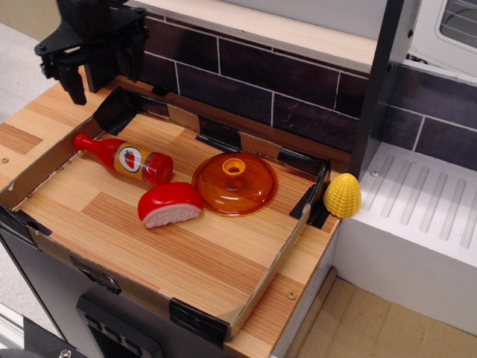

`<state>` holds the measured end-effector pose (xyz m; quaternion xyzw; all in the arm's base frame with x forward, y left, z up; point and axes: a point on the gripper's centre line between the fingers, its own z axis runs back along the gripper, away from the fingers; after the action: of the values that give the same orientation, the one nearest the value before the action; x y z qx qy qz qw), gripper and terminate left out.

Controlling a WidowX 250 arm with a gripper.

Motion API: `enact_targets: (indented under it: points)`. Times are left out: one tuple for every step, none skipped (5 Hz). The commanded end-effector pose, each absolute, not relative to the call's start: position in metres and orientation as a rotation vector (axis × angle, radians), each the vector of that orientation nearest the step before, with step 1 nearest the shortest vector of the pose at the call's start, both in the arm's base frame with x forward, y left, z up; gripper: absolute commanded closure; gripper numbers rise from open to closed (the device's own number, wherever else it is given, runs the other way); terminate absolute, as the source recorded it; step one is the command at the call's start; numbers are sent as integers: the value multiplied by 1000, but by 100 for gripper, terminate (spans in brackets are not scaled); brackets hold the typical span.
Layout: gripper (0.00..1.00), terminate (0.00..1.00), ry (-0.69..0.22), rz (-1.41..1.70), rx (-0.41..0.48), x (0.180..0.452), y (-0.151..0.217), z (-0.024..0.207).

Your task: Upright hot sauce bottle

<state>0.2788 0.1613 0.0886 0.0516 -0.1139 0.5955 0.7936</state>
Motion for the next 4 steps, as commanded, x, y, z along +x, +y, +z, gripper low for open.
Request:
enact_targets:
  points:
    - [0, 0, -295, 1517, 75, 270, 171, 87]
    - [0, 0, -256, 1604, 112, 269, 180, 73]
    - [0, 0, -273, 1623, 104, 268, 177, 61]
    - [0, 0, -284, 1625, 148, 267, 178, 42]
